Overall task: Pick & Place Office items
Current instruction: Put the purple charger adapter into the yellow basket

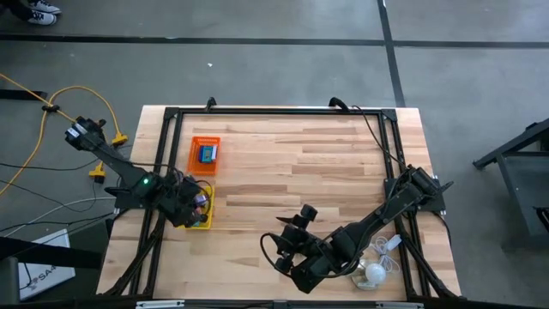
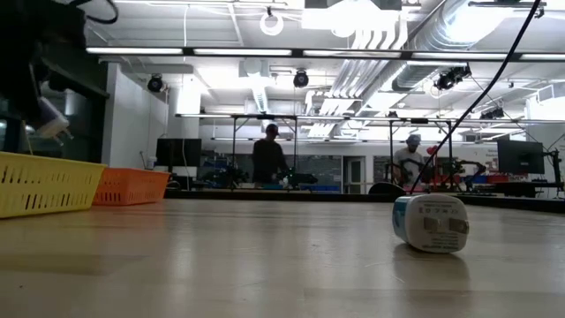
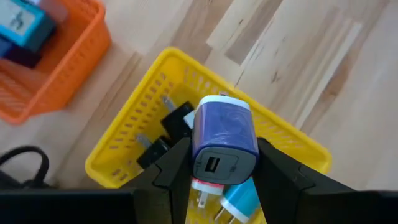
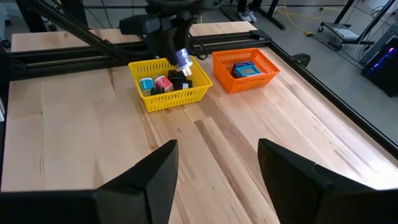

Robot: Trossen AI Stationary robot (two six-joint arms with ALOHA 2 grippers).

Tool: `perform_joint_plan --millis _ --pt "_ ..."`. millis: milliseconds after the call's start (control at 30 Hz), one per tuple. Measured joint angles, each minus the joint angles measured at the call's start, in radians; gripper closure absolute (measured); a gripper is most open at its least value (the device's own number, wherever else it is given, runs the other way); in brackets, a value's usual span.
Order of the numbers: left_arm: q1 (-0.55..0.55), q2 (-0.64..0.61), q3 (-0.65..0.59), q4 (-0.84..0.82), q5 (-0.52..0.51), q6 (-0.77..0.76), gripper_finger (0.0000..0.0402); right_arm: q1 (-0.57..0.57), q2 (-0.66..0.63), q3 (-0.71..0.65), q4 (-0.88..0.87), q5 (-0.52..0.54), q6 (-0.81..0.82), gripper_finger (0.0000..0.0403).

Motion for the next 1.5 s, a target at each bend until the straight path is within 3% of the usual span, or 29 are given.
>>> perform_joint_plan --millis 400,1167,1500 --pt "-0.120 0.004 -0.120 0.145 -0.037 -0.109 0.0266 -0.001 0.023 0.000 0.010 -0.020 0.000 0.0196" --pt "-0.117 0.004 -0.171 0.216 -0.036 -0.110 0.0265 0.000 0.029 0.000 0.026 -0.022 0.011 0.0196" --pt "-0.117 0.038 -0.171 0.216 0.016 -0.094 0.0265 0.000 0.029 0.000 0.026 -0.023 0.018 0.0196"
